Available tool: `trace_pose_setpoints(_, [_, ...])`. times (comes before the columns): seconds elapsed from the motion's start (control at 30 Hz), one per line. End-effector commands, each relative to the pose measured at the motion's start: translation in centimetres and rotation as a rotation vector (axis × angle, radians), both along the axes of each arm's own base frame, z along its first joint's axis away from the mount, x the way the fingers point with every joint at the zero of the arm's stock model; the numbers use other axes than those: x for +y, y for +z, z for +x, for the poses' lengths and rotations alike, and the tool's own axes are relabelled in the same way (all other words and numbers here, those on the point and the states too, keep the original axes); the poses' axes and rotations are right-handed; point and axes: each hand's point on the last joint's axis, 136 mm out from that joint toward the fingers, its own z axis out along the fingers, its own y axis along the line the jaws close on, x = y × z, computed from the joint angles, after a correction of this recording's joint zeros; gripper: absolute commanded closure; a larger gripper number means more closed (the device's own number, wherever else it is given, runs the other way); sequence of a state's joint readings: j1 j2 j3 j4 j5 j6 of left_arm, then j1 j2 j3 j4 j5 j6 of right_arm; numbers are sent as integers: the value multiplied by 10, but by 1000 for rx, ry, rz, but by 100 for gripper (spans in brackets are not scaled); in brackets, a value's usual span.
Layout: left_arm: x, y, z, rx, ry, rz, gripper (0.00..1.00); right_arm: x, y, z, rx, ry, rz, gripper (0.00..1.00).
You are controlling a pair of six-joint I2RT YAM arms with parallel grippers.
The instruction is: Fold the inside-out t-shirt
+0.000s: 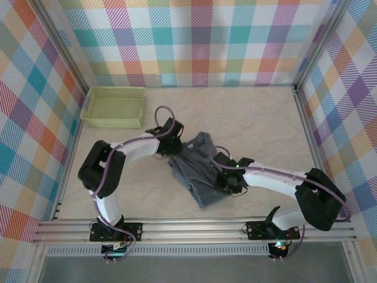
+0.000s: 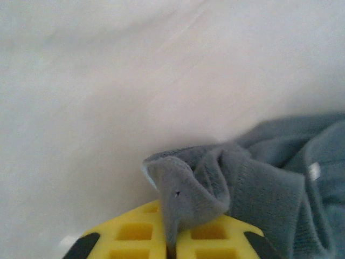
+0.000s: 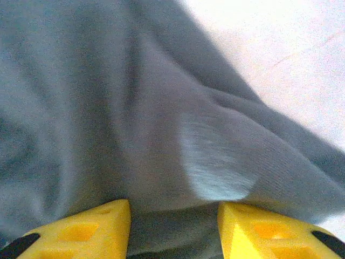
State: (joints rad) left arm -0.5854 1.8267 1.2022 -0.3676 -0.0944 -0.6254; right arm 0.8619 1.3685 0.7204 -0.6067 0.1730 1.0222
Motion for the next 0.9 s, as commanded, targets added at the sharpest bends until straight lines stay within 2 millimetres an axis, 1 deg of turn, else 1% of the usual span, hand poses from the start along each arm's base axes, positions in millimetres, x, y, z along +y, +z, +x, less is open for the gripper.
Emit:
trace_pose_setpoints(0.0, [-6, 35, 8, -32, -164, 84, 79, 12, 29, 3, -54, -25, 73, 51])
trace_pose_setpoints(0.07, [3, 52, 5, -47, -156, 118, 71, 10, 53, 16, -140, 0, 68, 48])
trace_pose_setpoints(0.13, [18, 65, -9, -48, -117, 147, 62, 3, 77, 34, -223, 30, 55, 43])
trace_pose_setpoints(0.2, [24, 69, -28, -36, -87, 129, 54, -4, 87, 55, -243, 34, 84, 42])
trace_pose_setpoints(0.23, [24, 69, -38, -28, -74, 101, 52, -5, 90, 68, -248, 41, 121, 42])
trace_pose_setpoints(0.3, [15, 63, -53, 0, -66, 29, 49, -1, 93, 91, -262, 86, 155, 40])
trace_pose_setpoints(0.33, [10, 59, -59, 16, -57, 7, 48, -1, 95, 103, -270, 106, 140, 40])
trace_pose_setpoints(0.4, [-1, 51, -64, 32, -61, -14, 45, 5, 90, 123, -258, 156, 109, 40])
trace_pose_setpoints(0.47, [-9, 41, -63, 55, -56, -14, 44, 15, 84, 141, -236, 191, 100, 40])
trace_pose_setpoints(0.53, [-19, 31, -60, 89, -52, -45, 46, 22, 76, 156, -210, 205, 83, 41])
trace_pose_setpoints(0.6, [-24, 20, -60, 118, -34, -58, 47, 28, 68, 167, -192, 211, 72, 42])
trace_pose_setpoints(0.7, [-30, 10, -60, 140, -20, -88, 49, 36, 54, 176, -151, 206, 68, 43])
trace_pose_setpoints(0.73, [-35, 8, -60, 143, -31, -111, 50, 38, 50, 177, -137, 202, 69, 43])
trace_pose_setpoints(0.87, [-46, 5, -54, 132, -50, -147, 58, 39, 28, 181, -85, 195, 40, 43])
